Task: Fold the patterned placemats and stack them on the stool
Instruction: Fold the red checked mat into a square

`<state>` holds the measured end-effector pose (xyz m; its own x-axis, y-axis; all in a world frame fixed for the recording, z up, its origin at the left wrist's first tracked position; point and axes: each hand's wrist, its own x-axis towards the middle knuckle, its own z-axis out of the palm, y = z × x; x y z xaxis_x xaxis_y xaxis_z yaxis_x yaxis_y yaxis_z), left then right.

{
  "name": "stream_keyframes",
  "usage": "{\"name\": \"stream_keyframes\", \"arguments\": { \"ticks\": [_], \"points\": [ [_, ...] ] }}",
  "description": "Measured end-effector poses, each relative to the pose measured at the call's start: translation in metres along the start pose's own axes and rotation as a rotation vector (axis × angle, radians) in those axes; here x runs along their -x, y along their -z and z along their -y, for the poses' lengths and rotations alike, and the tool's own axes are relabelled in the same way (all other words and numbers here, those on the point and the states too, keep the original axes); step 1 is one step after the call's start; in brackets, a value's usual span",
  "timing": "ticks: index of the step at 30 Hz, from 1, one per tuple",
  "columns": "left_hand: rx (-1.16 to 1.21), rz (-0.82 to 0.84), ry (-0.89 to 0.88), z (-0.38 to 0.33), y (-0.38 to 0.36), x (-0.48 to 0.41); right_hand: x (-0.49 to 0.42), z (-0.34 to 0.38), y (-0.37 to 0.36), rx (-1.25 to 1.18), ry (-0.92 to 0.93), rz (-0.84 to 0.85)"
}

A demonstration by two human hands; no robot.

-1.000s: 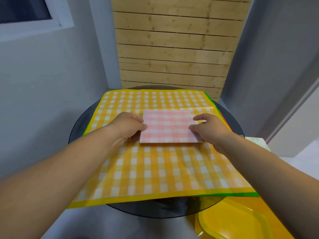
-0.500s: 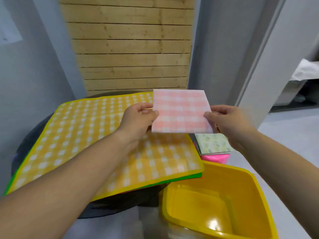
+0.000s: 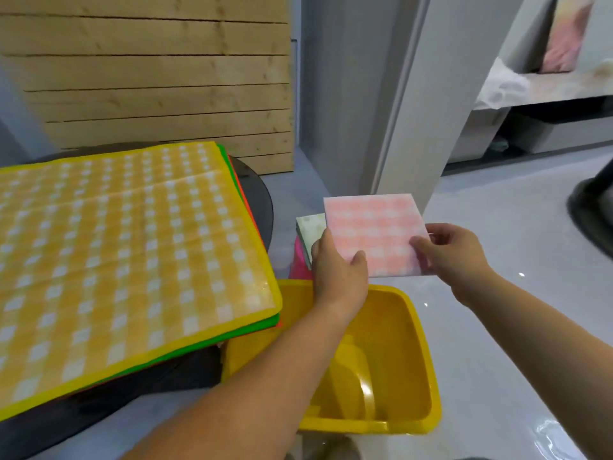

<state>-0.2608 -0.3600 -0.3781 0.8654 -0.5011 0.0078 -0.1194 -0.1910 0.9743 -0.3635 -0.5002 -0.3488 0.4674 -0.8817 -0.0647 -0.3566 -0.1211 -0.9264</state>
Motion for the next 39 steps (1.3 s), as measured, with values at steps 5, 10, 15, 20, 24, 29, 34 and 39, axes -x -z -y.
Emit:
{"name": "stream_keyframes", "arguments": {
  "ticks": [5, 10, 15, 20, 24, 29, 34, 39],
  "points": [
    [-0.045, -0.099, 0.072, 0.051, -0.031, -0.014, -0.036, -0.042, -0.034, 0.071, 0.036, 0.018],
    [-0.113, -0.138, 0.08, 0.084, -0.036, -0.052, -0.077, -0.065, -0.073, 0.042, 0.047, 0.051],
    [-0.221, -0.156, 0.053, 0.103, -0.033, -0.099, -0.115, -0.071, -0.11, -0.004, 0.028, 0.076],
    [-0.334, -0.104, 0.085, 0.122, -0.029, -0.129, -0.139, -0.076, -0.133, 0.042, 0.005, 0.062],
    [-0.34, -0.057, 0.1, 0.134, -0.034, -0.139, -0.149, -0.084, -0.141, 0.134, 0.034, 0.052],
    [-0.335, -0.008, 0.145, 0.144, -0.036, -0.14, -0.151, -0.094, -0.144, 0.22, 0.03, 0.077],
    [-0.312, 0.006, 0.168, 0.145, -0.037, -0.143, -0.146, -0.095, -0.15, 0.294, 0.058, 0.092],
    [-0.294, 0.03, 0.199, 0.14, -0.038, -0.139, -0.14, -0.095, -0.149, 0.355, 0.107, 0.125]
  ]
}}
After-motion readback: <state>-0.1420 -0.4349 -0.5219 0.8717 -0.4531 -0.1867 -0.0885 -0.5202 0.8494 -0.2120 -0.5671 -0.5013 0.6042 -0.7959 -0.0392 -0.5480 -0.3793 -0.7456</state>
